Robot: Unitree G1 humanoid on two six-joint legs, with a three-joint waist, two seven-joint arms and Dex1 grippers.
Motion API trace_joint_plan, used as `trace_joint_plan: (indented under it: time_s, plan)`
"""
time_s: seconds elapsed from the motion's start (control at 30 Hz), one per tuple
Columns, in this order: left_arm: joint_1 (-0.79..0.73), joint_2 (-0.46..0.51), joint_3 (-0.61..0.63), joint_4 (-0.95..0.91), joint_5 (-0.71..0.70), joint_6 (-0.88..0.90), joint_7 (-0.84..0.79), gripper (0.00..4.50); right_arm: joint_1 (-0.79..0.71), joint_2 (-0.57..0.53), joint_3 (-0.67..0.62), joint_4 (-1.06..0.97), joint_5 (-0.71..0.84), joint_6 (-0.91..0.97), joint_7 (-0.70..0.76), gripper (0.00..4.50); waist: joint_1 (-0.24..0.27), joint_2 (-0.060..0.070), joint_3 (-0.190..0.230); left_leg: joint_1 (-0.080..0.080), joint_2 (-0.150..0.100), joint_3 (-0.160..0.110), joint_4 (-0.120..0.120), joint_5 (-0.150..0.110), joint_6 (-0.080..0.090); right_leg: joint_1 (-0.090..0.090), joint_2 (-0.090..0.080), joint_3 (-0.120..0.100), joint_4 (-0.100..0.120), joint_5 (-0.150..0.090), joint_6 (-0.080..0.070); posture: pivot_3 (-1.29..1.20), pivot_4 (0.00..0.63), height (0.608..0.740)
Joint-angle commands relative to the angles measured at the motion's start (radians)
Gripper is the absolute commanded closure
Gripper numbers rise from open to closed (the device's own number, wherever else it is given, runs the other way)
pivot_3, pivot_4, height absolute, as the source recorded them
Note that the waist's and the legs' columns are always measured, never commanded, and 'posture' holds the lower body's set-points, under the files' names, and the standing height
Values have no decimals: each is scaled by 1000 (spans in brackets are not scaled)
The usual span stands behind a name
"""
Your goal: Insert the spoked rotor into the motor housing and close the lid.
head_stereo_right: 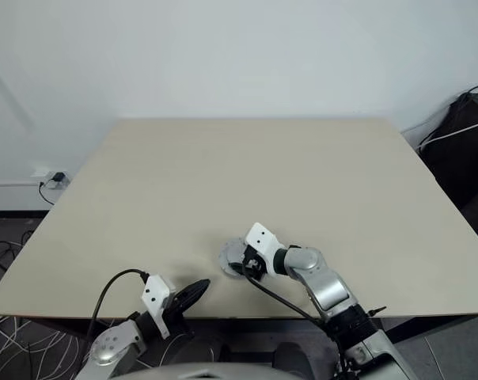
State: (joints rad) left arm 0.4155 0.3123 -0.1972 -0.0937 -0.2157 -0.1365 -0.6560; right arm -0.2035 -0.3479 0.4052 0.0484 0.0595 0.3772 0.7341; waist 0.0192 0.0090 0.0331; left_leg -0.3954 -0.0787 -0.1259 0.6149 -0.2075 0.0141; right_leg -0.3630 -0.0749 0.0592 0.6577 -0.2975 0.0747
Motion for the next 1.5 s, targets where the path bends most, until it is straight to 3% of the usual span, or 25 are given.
trace_joint_plan:
  time_s: [0.03,0.6,0.77,0.93,1.2,1.5]
  plan:
    - [-8,-5,0,-34,-9,-8,-1,4500,15,-22,6,53,-45,-3,-17,1301,0,0,0,0,0,0,0,0,0,0,0,0,0,0,0,0,0,740]
    - [-15,-10,6,-39,-19,11,6,4500,14,-32,22,80,-74,-32,-21,1301,-2,-1,-1,1,0,0,0,0,0,1,0,0,2,0,0,0,0,740]
    - [-147,-131,83,-36,-35,219,223,4500,15,-26,22,75,-69,-23,-21,1301,3,-2,-1,1,0,-1,2,0,0,1,1,-1,2,1,2,0,0,740]
    - [-289,-179,113,-25,-78,443,295,4500,13,-18,23,65,-65,-15,-27,1301,1,-3,-2,2,0,-3,4,0,0,3,7,-3,2,2,3,0,0,740]
    - [-513,-137,170,39,-275,864,201,4500,12,-10,19,46,-62,-8,-40,1301,-2,-4,-2,2,0,-4,5,1,-1,3,8,-3,3,4,7,0,0,740]
    - [-644,-52,160,125,-312,1049,113,4500,25,-5,13,22,-57,0,-56,1301,-5,-5,-2,2,0,-5,5,1,-2,3,9,-3,3,5,7,0,0,740]
